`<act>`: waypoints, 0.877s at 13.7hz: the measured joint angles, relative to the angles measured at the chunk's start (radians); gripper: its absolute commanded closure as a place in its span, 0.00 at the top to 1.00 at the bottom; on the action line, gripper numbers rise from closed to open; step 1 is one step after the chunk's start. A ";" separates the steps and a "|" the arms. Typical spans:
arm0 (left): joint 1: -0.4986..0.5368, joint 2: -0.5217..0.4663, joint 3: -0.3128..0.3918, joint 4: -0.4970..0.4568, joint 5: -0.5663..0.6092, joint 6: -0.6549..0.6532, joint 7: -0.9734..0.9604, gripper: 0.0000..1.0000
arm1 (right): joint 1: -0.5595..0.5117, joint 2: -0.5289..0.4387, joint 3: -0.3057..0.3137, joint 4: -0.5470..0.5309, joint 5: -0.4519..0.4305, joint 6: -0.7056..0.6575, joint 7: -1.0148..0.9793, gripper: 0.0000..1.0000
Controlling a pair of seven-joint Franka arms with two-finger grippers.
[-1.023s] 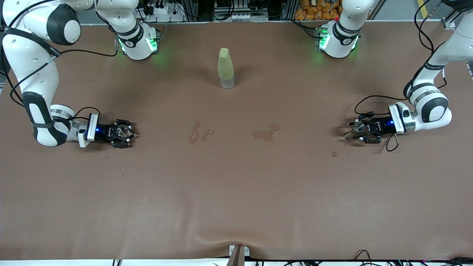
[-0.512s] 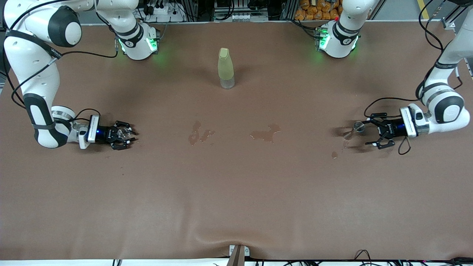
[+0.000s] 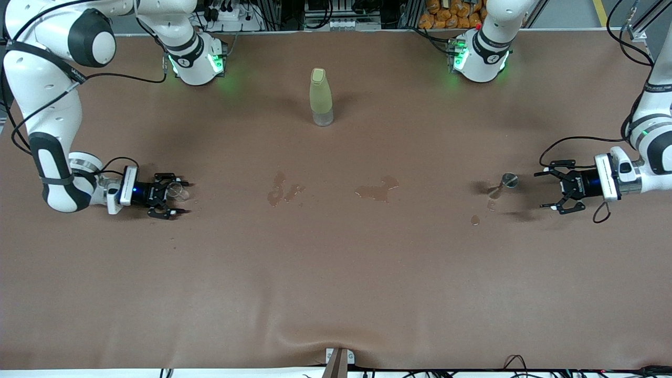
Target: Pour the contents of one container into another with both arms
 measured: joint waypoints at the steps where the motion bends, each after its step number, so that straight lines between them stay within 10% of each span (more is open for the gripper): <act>1: -0.001 -0.005 -0.001 0.012 0.020 -0.001 -0.020 1.00 | 0.000 -0.001 -0.014 0.013 0.000 0.000 0.008 1.00; 7: -0.008 -0.057 -0.013 0.075 0.144 -0.006 -0.141 1.00 | 0.040 -0.048 -0.120 0.064 -0.049 0.017 0.149 1.00; 12: -0.009 -0.113 -0.046 0.146 0.360 -0.050 -0.415 1.00 | 0.076 -0.256 -0.152 0.082 -0.258 0.036 0.685 1.00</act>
